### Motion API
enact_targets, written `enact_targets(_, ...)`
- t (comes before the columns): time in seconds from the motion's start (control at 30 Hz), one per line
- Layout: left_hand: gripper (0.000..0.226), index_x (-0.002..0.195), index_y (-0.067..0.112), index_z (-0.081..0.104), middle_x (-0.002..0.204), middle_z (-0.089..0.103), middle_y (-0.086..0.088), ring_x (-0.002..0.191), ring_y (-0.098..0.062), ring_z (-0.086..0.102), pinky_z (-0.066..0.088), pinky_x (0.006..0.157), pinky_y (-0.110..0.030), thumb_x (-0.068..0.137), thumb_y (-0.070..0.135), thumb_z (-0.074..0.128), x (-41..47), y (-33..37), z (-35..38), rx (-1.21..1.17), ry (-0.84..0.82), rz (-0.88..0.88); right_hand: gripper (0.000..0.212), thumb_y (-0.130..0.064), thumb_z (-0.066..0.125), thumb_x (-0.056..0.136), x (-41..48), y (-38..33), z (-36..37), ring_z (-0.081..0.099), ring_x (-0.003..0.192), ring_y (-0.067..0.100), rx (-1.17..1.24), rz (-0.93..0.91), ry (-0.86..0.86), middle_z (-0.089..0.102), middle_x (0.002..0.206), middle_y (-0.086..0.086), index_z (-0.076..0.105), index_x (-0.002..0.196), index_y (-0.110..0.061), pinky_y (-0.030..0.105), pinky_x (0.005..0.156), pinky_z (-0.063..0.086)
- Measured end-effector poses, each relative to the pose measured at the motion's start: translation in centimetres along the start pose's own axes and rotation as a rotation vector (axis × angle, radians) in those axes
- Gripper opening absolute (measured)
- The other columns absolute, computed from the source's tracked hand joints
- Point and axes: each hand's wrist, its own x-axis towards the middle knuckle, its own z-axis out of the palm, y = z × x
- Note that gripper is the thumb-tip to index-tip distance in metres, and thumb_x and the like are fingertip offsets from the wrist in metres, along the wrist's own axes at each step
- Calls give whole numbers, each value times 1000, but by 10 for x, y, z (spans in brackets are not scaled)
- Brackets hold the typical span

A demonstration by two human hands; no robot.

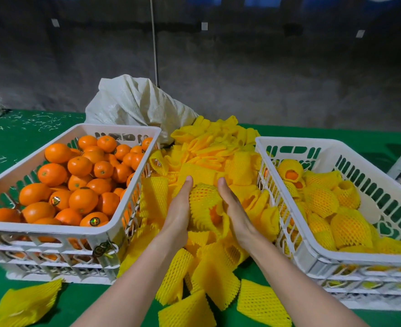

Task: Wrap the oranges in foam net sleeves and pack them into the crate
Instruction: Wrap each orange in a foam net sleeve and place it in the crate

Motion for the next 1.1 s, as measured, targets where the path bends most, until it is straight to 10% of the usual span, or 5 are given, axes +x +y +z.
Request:
enact_targets(0.2, 62, 44, 23, 22, 40, 22, 9, 40, -11, 18, 17, 52, -37, 92, 55, 44, 10, -14, -3, 485, 141, 450, 82, -69, 41, 75, 2, 16, 10, 39, 132, 25, 186, 100, 107, 40, 146, 4, 36, 142, -23, 37, 102, 36)
enact_targets(0.4, 31, 77, 2, 59, 75, 51, -15, 68, -27, 49, 39, 65, -39, 90, 30, 63, 15, -18, -6, 59, 47, 305, 45, -45, 45, 92, 9, 18, 12, 62, 101, 30, 573, 252, 61, 67, 111, 13, 59, 122, -15, 39, 86, 48)
enact_targets(0.6, 50, 44, 19, 63, 54, 66, -1, 50, -12, 64, 53, 49, -22, 90, 34, 57, 20, -16, -9, -25, -67, 228, 53, -42, 42, 92, 8, 15, 7, 64, 64, 16, 602, 223, 12, 70, 63, 0, 74, 53, -28, 27, 64, 48)
enact_targets(0.9, 41, 87, 21, 61, 93, 69, -3, 94, -25, 65, 50, 91, -45, 78, 61, 56, 16, -9, -14, 33, -125, 47, 31, -43, 47, 91, -1, 3, 8, 69, 80, 11, 420, 30, 101, 73, 90, -2, 72, 88, -25, 25, 69, 55)
enact_targets(1.1, 44, 91, 24, 76, 101, 74, -6, 91, -26, 71, 57, 73, -41, 73, 60, 58, 13, 1, -6, -51, -407, -245, 45, -58, 40, 84, -5, 3, -6, 46, 71, 12, -99, -320, 216, 48, 79, 3, 51, 93, -15, 34, 69, 36)
